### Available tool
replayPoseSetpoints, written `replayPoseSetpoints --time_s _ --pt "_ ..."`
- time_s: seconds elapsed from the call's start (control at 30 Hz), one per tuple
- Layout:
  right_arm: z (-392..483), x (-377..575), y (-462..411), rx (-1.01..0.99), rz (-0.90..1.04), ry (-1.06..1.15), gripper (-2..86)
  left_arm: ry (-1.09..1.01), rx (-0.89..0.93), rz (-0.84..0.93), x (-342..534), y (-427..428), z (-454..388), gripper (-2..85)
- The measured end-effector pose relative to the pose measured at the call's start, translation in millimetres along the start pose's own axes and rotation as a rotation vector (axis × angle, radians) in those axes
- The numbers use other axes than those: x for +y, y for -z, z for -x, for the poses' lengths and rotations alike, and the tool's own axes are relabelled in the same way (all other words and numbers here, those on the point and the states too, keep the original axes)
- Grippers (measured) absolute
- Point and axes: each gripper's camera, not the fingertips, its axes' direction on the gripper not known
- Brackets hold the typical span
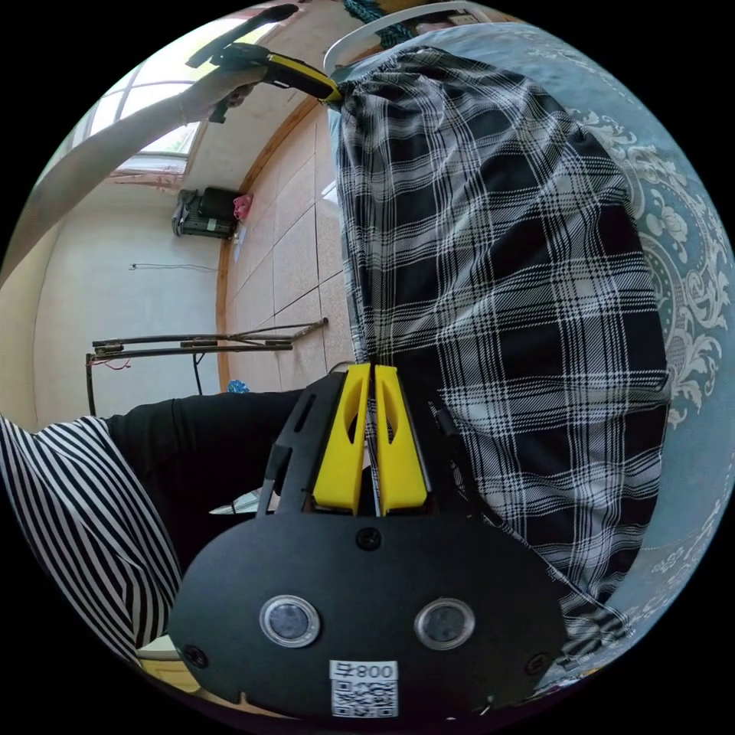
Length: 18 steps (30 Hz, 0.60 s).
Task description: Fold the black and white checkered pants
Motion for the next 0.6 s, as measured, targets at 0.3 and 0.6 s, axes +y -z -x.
replayPoseSetpoints --time_s 0.3,0.6 --pt "-4 13 30 -0.168 -0.083 -0.103 4.3 0.081 0.078 0.053 -10 -59 19 3.6" --pt "-1 89 93 -0.391 -0.339 -0.376 8.6 0.29 0.066 0.013 -18 -127 16 4.2"
